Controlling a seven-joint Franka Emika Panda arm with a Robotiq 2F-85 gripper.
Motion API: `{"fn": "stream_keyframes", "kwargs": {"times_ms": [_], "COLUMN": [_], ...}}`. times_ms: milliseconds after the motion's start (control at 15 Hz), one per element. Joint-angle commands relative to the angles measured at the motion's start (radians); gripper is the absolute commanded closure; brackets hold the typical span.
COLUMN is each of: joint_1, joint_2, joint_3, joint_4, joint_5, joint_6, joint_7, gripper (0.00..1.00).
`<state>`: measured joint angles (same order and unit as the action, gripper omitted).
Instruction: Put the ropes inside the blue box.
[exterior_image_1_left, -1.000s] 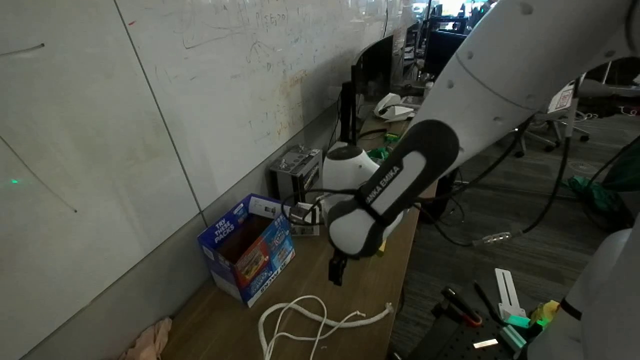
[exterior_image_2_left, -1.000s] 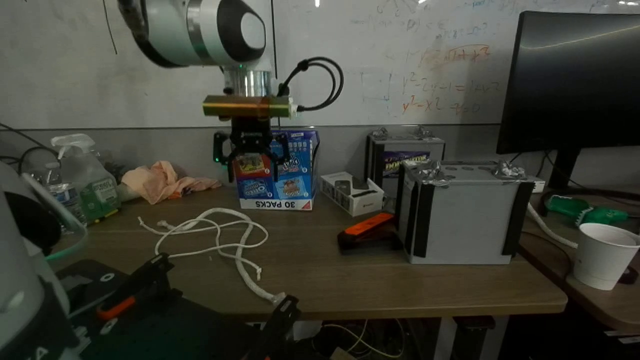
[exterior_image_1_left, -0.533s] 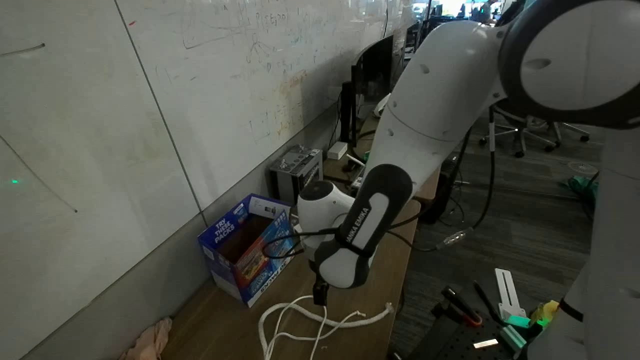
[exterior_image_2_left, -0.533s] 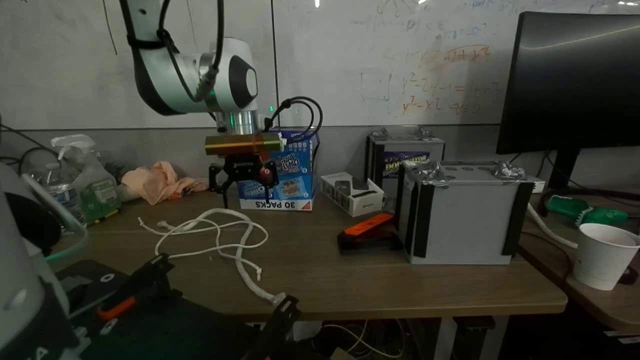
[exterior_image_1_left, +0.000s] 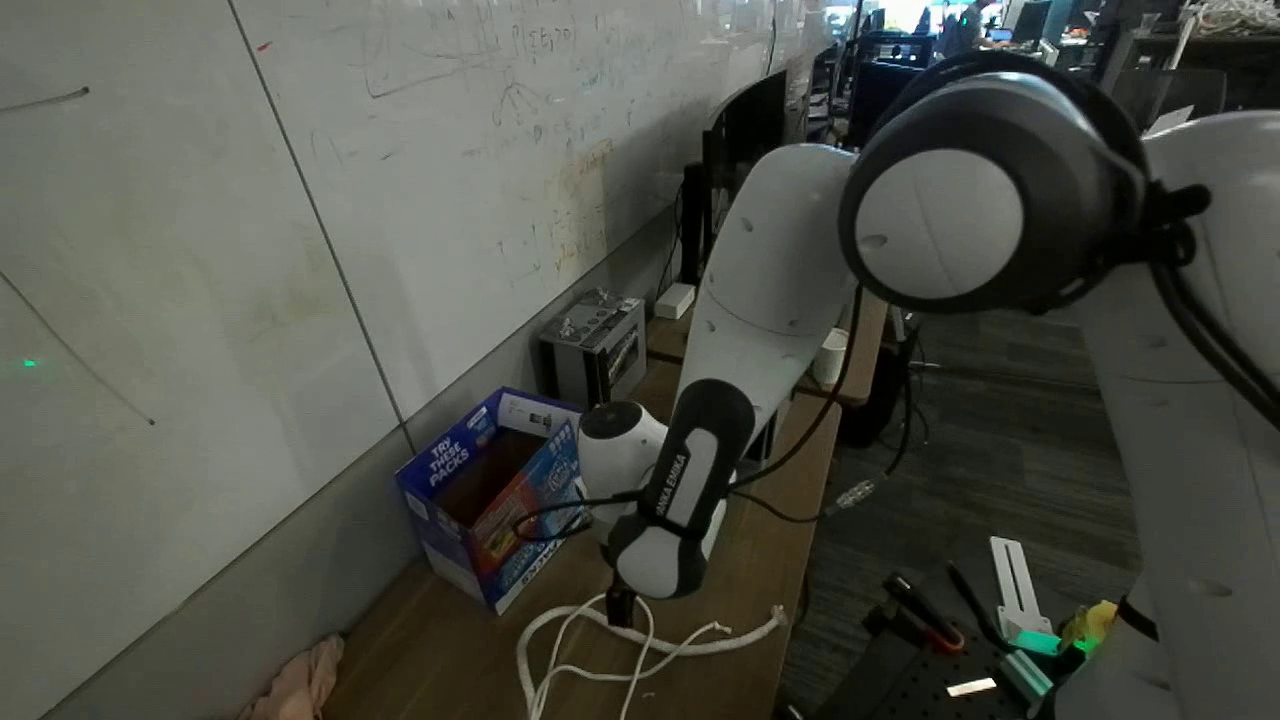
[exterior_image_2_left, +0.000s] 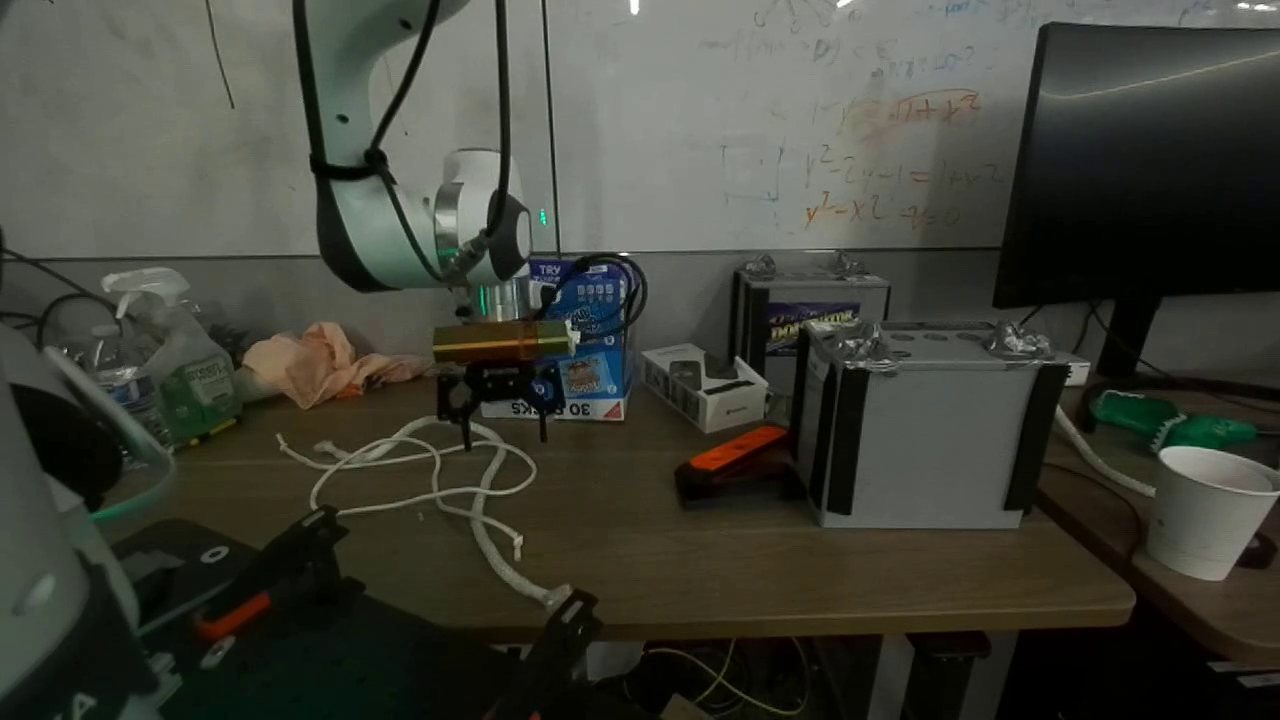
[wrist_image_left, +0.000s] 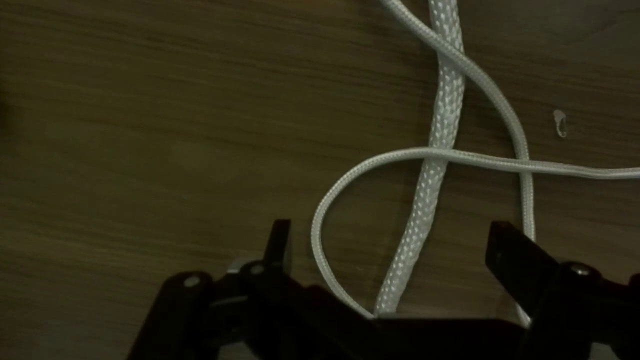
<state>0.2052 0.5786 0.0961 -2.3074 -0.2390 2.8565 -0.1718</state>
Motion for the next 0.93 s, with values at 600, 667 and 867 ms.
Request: {"fn": "stream_keyframes", "kwargs": {"times_ms": [600,667,867], "joint_1": [0.151,0.163,0.188], "joint_2": [0.176,0.177,0.182], "joint_3": [-0.107,-0.118,-0.145], "joint_4": [0.145,0.149,0.156], "joint_5": [-0.085,-0.096,-0.12], "joint_6": [0.047,0.049,0.062], "joint_7": [0.038,0.04,0.047], "gripper": [0.0,0.0,0.0]}}
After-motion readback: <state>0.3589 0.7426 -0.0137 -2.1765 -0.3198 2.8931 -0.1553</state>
